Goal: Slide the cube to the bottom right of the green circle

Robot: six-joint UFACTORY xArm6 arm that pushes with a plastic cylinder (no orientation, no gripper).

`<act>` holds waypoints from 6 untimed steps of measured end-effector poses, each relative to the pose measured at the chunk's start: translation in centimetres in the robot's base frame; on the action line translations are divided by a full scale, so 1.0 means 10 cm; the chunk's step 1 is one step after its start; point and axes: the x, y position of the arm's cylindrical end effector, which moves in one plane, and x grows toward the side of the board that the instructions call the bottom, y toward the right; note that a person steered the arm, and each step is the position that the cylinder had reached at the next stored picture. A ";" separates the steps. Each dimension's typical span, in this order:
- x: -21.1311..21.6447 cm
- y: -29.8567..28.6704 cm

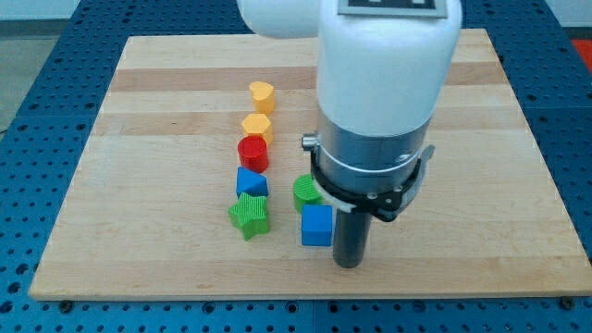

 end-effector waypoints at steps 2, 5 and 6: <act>-0.02 -0.48; -0.52 -0.34; -0.52 -0.39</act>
